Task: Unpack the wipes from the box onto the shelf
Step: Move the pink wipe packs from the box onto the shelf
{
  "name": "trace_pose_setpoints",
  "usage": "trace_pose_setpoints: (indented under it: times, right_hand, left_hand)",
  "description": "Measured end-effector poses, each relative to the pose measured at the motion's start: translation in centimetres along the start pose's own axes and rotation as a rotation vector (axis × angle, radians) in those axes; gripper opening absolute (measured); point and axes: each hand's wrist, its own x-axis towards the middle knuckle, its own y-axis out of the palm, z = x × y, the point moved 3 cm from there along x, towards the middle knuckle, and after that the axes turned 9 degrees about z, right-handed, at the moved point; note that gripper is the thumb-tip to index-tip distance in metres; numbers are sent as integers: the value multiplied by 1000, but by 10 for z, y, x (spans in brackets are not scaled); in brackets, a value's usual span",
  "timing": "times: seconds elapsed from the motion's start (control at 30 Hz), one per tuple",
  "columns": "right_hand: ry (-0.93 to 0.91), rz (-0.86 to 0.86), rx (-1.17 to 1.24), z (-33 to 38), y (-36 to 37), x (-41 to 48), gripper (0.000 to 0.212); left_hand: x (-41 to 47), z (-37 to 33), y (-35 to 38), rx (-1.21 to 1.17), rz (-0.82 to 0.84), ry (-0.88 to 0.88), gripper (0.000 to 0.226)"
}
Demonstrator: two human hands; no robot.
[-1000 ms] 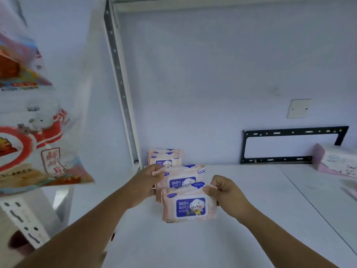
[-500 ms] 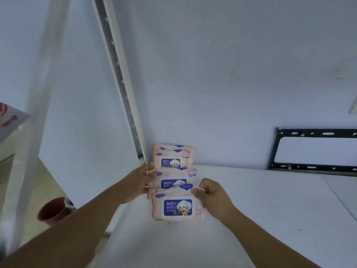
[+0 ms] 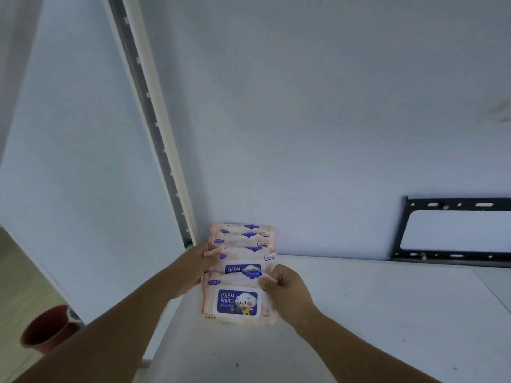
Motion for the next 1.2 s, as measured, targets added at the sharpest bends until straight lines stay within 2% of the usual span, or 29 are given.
trace_pose_setpoints:
  times: [0.1,0.2,0.33,0.47,0.67,0.83,0.97,1.2]
  right_hand:
    - [1,-20,25,0,7,12,28]
    - [3,-30,22,4,12,25,21]
    - [4,-71,4,5,19,35,16]
    - [-7,-108,-50,4,22,33,18]
    - [-1,-121,-83,9,14,35,20]
    - [-31,-131,-118,19,4,31,17]
    - [-71,-165,-186,29,-14,23,15]
    - [-210,-121,-421,38,-51,-9,14]
  left_hand:
    - [10,-1,-12,184,-109,1,15]
    - [14,-1,-20,230,-177,0,4]
    - [16,-2,-24,200,-267,24,6]
    - [11,-5,-21,296,-323,80,12]
    - [-4,-9,-12,439,-320,96,12]
    - [-17,-17,-9,504,-433,113,21]
    - [-34,-28,5,600,-371,141,18]
    - [-62,-47,41,704,-211,224,10]
